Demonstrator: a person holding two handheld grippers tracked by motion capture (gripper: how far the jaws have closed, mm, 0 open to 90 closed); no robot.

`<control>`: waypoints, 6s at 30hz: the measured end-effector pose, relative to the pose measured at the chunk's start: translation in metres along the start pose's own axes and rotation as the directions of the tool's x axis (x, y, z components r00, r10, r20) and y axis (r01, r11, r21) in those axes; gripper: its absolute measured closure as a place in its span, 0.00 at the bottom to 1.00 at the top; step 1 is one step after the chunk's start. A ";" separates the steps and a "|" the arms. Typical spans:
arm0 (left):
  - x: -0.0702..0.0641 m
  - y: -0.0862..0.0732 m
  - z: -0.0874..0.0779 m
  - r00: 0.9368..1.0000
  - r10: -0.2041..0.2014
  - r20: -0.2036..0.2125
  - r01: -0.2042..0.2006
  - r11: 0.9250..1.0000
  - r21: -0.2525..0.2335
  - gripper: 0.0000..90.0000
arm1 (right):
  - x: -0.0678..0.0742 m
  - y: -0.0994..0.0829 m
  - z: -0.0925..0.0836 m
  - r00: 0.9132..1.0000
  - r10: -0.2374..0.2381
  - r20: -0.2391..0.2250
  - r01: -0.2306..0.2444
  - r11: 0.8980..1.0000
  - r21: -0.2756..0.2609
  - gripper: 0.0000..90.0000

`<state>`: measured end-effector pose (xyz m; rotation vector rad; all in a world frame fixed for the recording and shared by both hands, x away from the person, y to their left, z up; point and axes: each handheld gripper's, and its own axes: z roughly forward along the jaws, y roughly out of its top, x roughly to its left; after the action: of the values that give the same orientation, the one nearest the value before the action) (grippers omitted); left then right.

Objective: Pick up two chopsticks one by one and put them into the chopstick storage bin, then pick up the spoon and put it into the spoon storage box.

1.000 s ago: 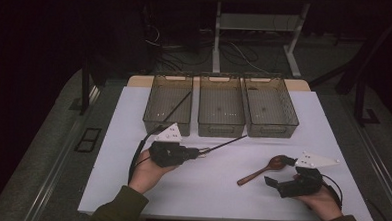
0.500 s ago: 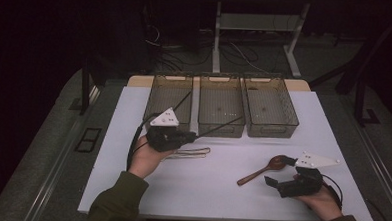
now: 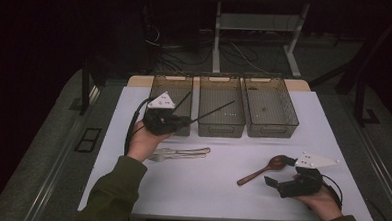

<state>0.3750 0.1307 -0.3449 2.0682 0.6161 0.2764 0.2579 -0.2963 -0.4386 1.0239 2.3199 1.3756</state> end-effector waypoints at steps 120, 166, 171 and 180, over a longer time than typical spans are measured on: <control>-0.006 -0.038 -0.005 0.994 -0.107 -0.024 0.106 0.993 -0.060 0.39 | 0.001 -0.001 -0.003 1.000 0.004 0.004 -0.004 1.000 -0.008 0.04; -0.057 -0.121 -0.015 0.998 -0.060 0.034 0.061 0.998 -0.029 0.00 | -0.010 0.013 -0.006 1.000 0.016 -0.019 -0.015 0.999 0.050 0.16; -0.058 -0.121 -0.014 0.997 -0.062 0.039 0.063 0.998 -0.027 0.00 | -0.022 0.017 -0.007 0.999 0.046 -0.007 -0.045 0.998 0.052 0.31; -0.058 -0.121 -0.014 0.997 -0.060 0.039 0.061 0.998 -0.028 0.00 | -0.040 0.029 0.000 0.997 0.065 0.039 -0.069 0.993 0.093 0.64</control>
<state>0.2812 0.1637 -0.4362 2.0183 0.6467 0.2097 0.2990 -0.3147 -0.4192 1.1542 2.3649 1.2710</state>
